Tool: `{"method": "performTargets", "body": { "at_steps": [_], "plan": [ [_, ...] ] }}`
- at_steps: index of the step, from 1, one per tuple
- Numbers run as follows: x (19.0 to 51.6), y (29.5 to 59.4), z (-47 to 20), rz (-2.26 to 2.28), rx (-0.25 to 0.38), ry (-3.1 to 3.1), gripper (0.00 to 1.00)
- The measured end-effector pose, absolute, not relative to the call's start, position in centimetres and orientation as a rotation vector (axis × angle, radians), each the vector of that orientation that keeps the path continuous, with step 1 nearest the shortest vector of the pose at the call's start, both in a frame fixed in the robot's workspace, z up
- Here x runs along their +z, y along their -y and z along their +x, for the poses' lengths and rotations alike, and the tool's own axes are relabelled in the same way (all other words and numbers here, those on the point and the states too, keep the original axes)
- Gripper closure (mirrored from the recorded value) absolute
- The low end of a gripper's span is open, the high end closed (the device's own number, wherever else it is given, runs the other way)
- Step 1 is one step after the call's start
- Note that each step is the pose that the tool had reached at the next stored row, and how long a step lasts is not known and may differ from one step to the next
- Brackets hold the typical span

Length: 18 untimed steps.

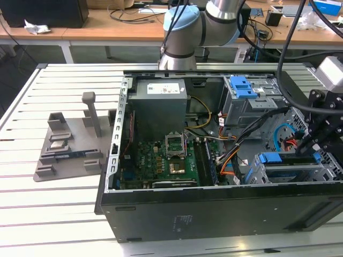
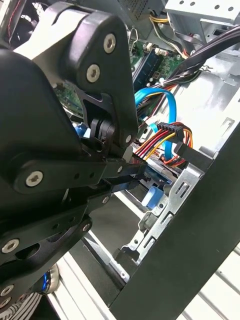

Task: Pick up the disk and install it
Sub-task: 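Insert the first disk wire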

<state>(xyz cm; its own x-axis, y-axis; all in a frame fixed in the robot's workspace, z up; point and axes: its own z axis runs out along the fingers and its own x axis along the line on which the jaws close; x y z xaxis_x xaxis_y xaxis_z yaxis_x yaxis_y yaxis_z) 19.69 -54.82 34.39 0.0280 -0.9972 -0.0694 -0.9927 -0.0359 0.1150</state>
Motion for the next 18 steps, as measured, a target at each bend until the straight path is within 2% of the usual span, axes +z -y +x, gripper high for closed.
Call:
{"method": "performTargets", "body": {
  "at_steps": [18],
  "plan": [
    [34.17,55.01,19.79,2.211,-0.211,2.182,0.82]
  ]
}}
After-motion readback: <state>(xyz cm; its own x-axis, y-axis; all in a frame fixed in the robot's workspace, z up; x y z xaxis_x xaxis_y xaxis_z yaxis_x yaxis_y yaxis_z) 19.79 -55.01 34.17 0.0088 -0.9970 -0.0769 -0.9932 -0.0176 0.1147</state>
